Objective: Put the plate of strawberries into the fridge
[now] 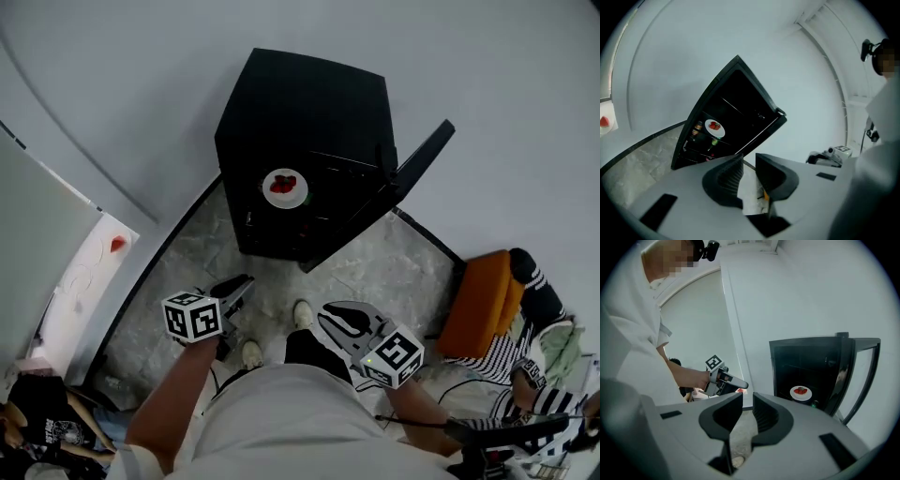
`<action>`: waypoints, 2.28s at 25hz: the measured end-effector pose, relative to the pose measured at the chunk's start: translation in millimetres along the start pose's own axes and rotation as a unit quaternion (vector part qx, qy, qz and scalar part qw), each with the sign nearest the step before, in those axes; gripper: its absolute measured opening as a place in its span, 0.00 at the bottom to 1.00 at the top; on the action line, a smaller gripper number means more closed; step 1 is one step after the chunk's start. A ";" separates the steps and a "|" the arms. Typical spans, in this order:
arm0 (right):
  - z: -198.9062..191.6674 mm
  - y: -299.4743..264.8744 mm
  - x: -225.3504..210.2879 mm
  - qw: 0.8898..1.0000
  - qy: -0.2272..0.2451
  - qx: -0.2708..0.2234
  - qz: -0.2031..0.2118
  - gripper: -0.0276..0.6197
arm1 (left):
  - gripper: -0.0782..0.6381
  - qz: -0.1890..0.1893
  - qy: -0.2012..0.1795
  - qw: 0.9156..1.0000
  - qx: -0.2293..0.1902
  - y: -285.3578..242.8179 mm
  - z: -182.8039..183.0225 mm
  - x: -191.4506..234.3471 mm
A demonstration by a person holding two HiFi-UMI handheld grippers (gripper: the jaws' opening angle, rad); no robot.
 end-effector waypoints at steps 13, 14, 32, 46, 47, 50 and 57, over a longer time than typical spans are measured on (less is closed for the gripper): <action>-28.9 -12.0 83.7 1.000 -0.003 -0.016 -0.003 0.10 | 0.13 -0.093 -0.067 0.993 0.038 107.3 -37.0 -70.7; -32.0 -13.8 91.1 1.000 0.000 -0.015 -0.002 0.10 | 0.13 -0.099 -0.072 0.992 0.038 113.0 -40.9 -73.7; -33.2 -11.3 124.3 1.000 0.022 -0.012 0.003 0.09 | 0.13 -0.146 -0.110 0.981 0.061 120.7 -60.1 -104.7; -26.1 -17.2 117.0 1.000 0.027 -0.002 0.005 0.08 | 0.13 -0.141 -0.099 0.983 0.069 111.7 -55.6 -94.2; -25.6 -18.0 117.0 1.000 0.027 -0.001 0.005 0.08 | 0.13 -0.140 -0.098 0.983 0.069 111.6 -55.6 -92.9; -24.3 -19.2 115.4 1.000 0.028 0.000 0.004 0.08 | 0.13 -0.139 -0.097 0.983 0.071 109.8 -55.2 -90.1; -22.5 -17.0 105.1 1.000 0.023 0.002 0.000 0.08 | 0.13 -0.142 -0.083 0.984 0.072 97.8 -52.1 -85.0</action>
Point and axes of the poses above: the fingertips, and each gripper's own axes: y backward along the fingers, x to its left, z out of its top, the point moved 3 cm from there along y, backward along the fingers, and after that the axes turned 8 degrees about -y, right-handed, at the moved point
